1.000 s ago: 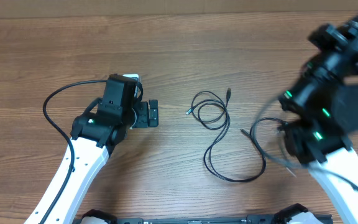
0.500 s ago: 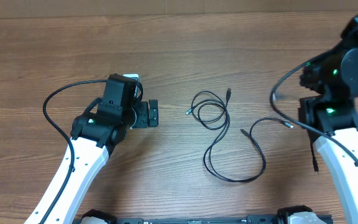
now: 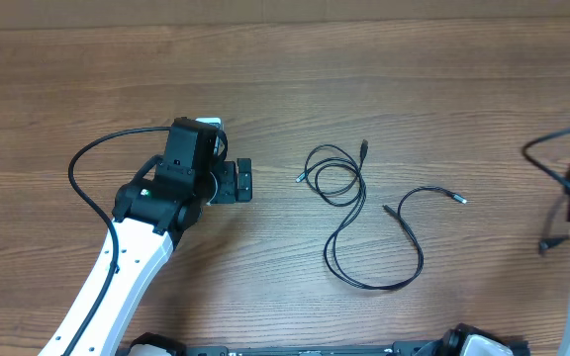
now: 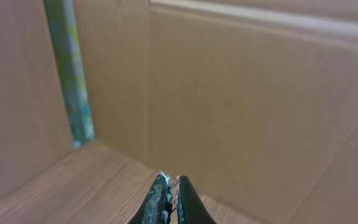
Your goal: Untangle cables
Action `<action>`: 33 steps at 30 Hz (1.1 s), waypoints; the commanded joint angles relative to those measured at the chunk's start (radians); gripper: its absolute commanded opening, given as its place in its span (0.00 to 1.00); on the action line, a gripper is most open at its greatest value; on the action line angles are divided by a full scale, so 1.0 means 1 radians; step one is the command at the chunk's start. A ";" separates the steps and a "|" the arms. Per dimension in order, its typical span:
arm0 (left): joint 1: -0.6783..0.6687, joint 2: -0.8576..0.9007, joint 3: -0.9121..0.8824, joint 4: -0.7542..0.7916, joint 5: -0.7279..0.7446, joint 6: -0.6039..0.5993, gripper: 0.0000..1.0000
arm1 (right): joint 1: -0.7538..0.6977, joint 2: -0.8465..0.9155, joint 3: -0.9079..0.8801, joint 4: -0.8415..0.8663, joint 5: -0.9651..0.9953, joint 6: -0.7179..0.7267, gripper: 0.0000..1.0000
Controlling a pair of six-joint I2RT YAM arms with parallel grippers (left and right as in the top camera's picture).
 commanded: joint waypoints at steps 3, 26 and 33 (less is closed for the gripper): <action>0.004 0.000 0.018 0.000 0.007 0.019 1.00 | -0.184 0.069 0.014 -0.048 -0.359 0.236 0.04; 0.004 0.000 0.018 0.000 0.007 0.019 1.00 | -0.537 0.538 0.014 -0.232 -0.716 0.583 0.04; 0.004 0.000 0.018 0.000 0.007 0.019 0.99 | -0.544 0.538 0.014 -0.243 -0.680 0.564 0.14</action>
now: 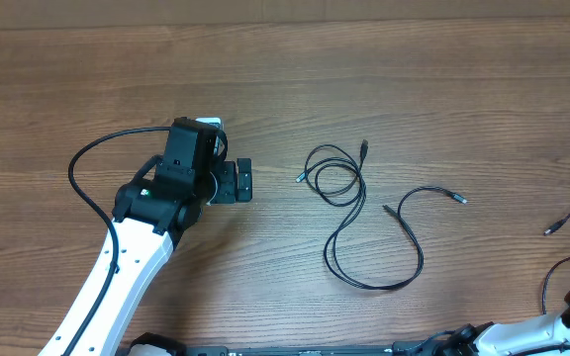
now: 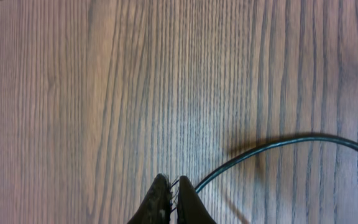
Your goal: Untangle cables
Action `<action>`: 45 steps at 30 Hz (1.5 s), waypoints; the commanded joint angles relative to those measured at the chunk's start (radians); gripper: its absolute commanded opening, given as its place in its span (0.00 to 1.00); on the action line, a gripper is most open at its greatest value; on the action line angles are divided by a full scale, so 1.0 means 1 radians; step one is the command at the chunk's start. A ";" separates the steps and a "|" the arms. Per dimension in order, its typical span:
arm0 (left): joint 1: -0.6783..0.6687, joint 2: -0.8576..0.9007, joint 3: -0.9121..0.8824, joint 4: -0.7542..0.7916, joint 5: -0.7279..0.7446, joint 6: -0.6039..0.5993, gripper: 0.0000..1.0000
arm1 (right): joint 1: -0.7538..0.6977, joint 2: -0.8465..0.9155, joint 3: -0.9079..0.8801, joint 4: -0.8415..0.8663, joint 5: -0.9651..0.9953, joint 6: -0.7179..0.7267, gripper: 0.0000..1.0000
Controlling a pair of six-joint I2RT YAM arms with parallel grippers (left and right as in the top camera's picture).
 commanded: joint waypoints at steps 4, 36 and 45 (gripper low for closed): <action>0.004 0.000 0.018 0.000 0.008 0.019 1.00 | -0.004 -0.006 0.014 -0.021 0.004 -0.005 0.50; 0.004 0.000 0.018 0.000 0.008 0.019 1.00 | 0.001 -0.012 0.014 -0.305 -0.630 -0.192 1.00; 0.004 0.000 0.018 0.000 0.008 0.019 1.00 | 0.003 -0.136 0.014 -0.307 -0.650 -0.192 1.00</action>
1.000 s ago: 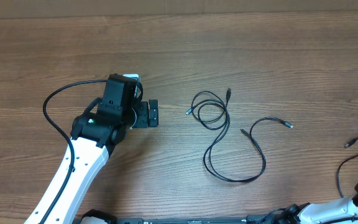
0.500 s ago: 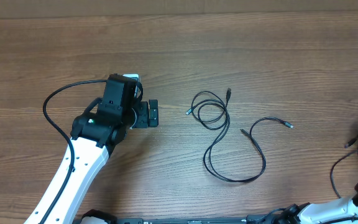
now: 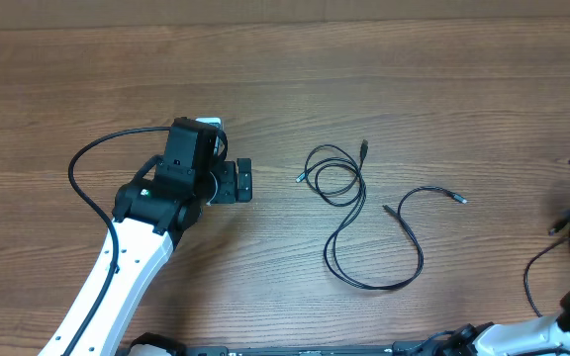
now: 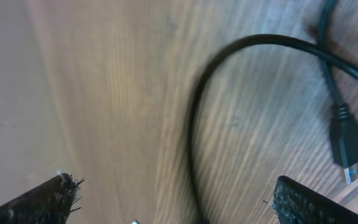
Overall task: Untangle cables
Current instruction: 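Return the right gripper to the remaining black cable on the table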
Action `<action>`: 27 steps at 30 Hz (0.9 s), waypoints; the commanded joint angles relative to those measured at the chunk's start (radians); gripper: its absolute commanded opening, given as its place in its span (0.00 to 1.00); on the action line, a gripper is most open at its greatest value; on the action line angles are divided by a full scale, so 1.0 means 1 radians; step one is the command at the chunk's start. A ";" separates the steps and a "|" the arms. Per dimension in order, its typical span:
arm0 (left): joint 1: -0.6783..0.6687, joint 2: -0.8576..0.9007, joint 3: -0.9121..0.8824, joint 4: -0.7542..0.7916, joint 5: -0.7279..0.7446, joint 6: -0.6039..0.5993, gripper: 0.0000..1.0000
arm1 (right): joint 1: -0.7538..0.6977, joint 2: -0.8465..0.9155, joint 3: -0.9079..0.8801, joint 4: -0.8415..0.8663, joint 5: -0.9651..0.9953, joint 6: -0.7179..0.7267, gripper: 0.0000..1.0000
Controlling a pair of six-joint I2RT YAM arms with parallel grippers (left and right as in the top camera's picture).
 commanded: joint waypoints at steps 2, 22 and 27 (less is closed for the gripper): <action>0.004 0.000 0.018 0.000 0.008 0.019 1.00 | 0.007 -0.135 0.014 0.004 -0.034 -0.015 1.00; 0.004 0.000 0.018 0.000 0.008 0.019 1.00 | 0.565 -0.280 0.014 -0.180 0.152 -0.216 1.00; 0.004 0.000 0.018 0.000 0.008 0.019 1.00 | 0.763 -0.279 0.010 -0.182 0.320 -0.249 1.00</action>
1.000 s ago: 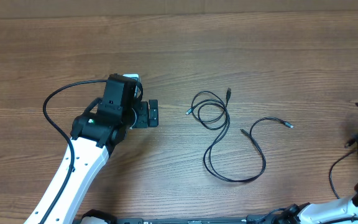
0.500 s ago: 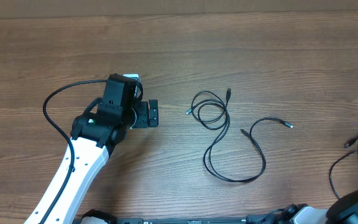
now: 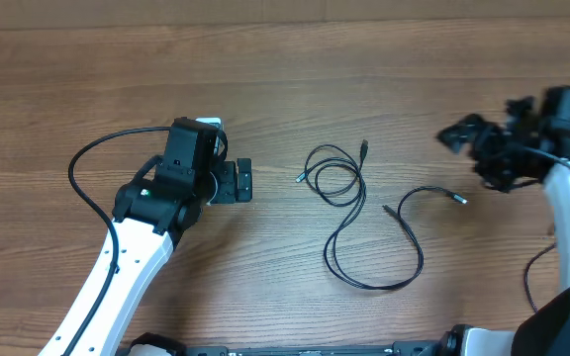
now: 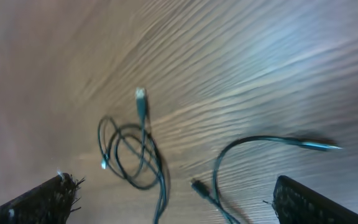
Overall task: Untangle cables
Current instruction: 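Return the right gripper to the remaining black cable on the table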
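Note:
Two thin black cables lie mid-table. One curls in a small loop [image 3: 332, 180] [image 4: 129, 155], its plug [image 4: 140, 96] pointing away, and trails down to a long bend [image 3: 369, 282]. The other cable [image 3: 419, 198] [image 4: 260, 142] arcs to the right, ending in a silver tip [image 3: 459, 200]. My right gripper [image 3: 475, 153] [image 4: 182, 208] hovers right of them, open wide and holding nothing, with both cables between its fingertips [image 4: 48, 199] in the wrist view. My left gripper [image 3: 243, 181] rests left of the loop, fingers together and holding nothing.
The brown wooden table [image 3: 285, 79] ends at a cardboard wall along the back. A thick black arm cable [image 3: 87, 168] loops beside the left arm. Another arm cable [image 3: 532, 282] hangs at the right edge.
My right gripper was at the table's far right edge over its own thick cable. Now it is further left and back, facing the two thin cables, still open. The left arm and the cables are unmoved.
My right gripper was shut, facing the cardboard wall. Then it was shut and low over bare table at the front right. Later it was open at the right edge, and now it hovers open just right of the cables. The left arm stayed put throughout.

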Action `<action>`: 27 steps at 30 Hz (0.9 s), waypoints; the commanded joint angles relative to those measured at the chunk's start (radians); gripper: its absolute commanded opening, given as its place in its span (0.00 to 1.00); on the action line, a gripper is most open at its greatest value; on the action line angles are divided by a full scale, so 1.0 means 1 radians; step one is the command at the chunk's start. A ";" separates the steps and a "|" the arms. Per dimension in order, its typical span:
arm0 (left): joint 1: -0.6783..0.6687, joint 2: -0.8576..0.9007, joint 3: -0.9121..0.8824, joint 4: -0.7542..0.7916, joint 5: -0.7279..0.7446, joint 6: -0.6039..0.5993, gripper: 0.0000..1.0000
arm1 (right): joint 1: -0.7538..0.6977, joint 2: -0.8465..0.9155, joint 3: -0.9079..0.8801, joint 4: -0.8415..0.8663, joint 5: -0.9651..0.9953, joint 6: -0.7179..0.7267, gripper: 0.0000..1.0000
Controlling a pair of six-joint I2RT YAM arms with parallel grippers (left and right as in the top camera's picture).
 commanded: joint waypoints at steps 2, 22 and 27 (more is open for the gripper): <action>0.004 0.000 0.018 0.000 0.008 0.019 1.00 | 0.170 -0.019 -0.018 0.017 0.140 -0.110 1.00; 0.004 0.000 0.018 0.000 0.008 0.019 0.99 | 0.459 0.013 -0.342 0.534 0.092 -0.112 0.97; 0.004 0.000 0.018 0.000 0.008 0.019 0.99 | 0.502 0.051 -0.409 0.673 0.092 -0.112 0.82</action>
